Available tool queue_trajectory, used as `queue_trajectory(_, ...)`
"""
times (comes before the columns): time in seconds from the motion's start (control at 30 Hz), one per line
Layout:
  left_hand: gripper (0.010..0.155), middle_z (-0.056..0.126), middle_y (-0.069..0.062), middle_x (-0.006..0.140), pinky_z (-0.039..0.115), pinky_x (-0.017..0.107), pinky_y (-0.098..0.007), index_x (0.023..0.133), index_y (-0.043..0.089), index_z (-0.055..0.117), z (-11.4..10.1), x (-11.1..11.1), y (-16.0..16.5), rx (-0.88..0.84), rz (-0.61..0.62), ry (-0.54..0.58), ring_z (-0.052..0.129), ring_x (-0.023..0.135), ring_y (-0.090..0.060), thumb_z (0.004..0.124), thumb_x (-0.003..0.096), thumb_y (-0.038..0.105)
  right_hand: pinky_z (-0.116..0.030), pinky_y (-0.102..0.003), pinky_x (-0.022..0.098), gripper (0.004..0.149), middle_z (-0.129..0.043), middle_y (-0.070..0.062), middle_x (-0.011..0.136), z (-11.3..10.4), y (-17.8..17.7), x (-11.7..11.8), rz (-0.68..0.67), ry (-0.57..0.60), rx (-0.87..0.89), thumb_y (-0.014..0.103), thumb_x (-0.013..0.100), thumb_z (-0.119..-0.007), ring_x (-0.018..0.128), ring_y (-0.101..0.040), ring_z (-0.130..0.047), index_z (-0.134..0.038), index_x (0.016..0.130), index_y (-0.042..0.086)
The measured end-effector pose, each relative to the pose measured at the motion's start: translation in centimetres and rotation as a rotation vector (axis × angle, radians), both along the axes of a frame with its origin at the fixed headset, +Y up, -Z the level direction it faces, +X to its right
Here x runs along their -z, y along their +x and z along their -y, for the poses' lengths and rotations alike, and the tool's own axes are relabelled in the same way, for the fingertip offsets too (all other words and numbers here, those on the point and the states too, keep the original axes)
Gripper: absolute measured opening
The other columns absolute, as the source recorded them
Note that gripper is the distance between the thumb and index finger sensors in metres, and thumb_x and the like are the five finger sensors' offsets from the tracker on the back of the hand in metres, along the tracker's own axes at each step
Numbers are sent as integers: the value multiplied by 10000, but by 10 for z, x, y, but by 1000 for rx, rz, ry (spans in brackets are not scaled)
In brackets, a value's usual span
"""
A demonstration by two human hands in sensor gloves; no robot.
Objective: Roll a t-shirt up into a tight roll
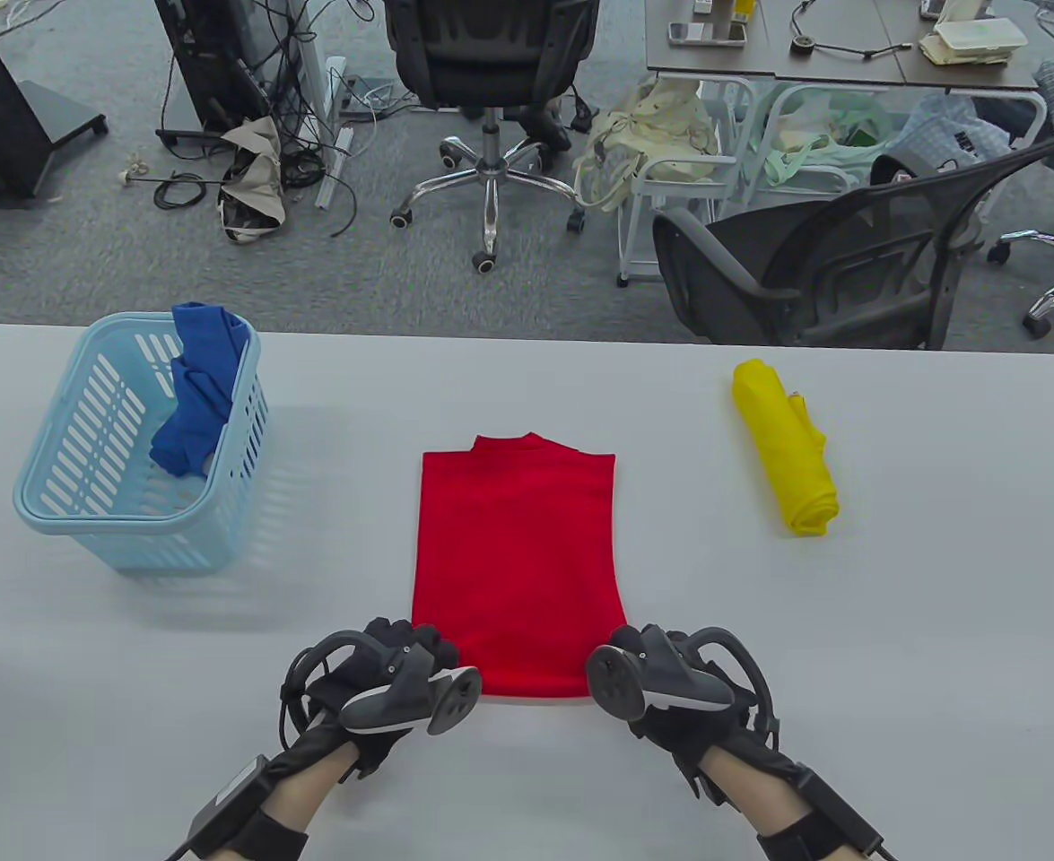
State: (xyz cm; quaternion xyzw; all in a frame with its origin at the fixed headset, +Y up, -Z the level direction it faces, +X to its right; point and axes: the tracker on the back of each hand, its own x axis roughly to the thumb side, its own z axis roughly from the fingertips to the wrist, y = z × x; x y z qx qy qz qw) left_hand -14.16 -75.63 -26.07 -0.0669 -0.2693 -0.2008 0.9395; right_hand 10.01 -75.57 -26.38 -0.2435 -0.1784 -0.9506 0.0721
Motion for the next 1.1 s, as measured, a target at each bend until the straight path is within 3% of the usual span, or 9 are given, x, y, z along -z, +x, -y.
queue_trajectory(0.17, 433, 978, 70, 788, 829, 651, -457, 894, 309, 799, -14, 3, -28, -310, -75, -288, 1041, 647, -129, 729, 488, 442, -650, -522, 672, 405, -664, -82, 1010, -6, 17, 2, 17, -146, 189, 314, 643, -631, 840, -285, -826, -598, 1035, 214)
queue_trajectory(0.3, 435, 1005, 50, 756, 831, 641, -465, 910, 283, 808, -7, 15, -46, -444, -122, -371, 1051, 607, -154, 712, 508, 420, -706, -493, 605, 414, -732, -91, 929, 2, 26, 14, 123, -243, 304, 322, 656, -585, 702, -223, -894, -578, 1042, 174)
queue_trajectory(0.47, 465, 977, 36, 728, 779, 665, -499, 937, 265, 779, -1, 19, -43, -340, -180, -198, 1010, 598, -189, 702, 516, 446, -747, -467, 561, 404, -773, -55, 879, 4, 24, 20, 212, -265, 282, 376, 661, -573, 632, -182, -929, -599, 1019, 191)
queue_trajectory(0.53, 507, 943, 57, 786, 770, 685, -495, 968, 287, 730, 0, 15, -38, -108, -156, 0, 994, 655, -172, 694, 504, 486, -754, -457, 548, 403, -783, -39, 864, 6, 27, 22, 241, -274, 291, 420, 666, -572, 613, -172, -934, -607, 1009, 213)
queue_trajectory(0.67, 508, 844, 32, 980, 735, 722, -514, 1011, 397, 658, -20, 0, -30, -105, -96, 88, 941, 827, -188, 728, 508, 406, -755, -452, 537, 401, -786, -30, 852, 7, 29, 24, 246, -291, 306, 436, 666, -573, 595, -167, -933, -611, 1005, 224)
queue_trajectory(0.8, 494, 851, 17, 1007, 743, 719, -509, 995, 404, 696, -37, -17, -19, -279, 20, 15, 951, 830, -187, 742, 503, 400, -755, -452, 537, 402, -787, -27, 850, 7, 28, 23, 247, -282, 298, 443, 667, -568, 595, -163, -932, -610, 1003, 225)
queue_trajectory(1.0, 588, 679, -18, 1120, 659, 772, -499, 1062, 389, 570, 0, -13, -5, -127, 48, -82, 832, 924, -194, 726, 498, 444, -759, -455, 538, 408, -798, -30, 845, 5, 28, 21, 285, -246, 276, 466, 670, -571, 595, -169, -941, -626, 995, 226)
queue_trajectory(1.03, 573, 698, -10, 1105, 668, 768, -493, 1054, 387, 583, 0, -11, -6, -141, 58, -78, 848, 902, -183, 728, 501, 429, -756, -475, 530, 428, -825, -44, 813, 3, 28, 20, 329, -197, 240, 506, 659, -592, 578, -197, -952, -679, 961, 214)
queue_trajectory(1.1, 574, 711, -10, 1093, 665, 771, -490, 1060, 362, 589, 1, -7, -8, -193, 38, -113, 852, 887, -183, 731, 506, 415, -765, -469, 534, 541, -834, -62, 833, -7, 26, 15, 348, 78, -24, 587, 615, -610, 601, -199, -960, -699, 976, 194)
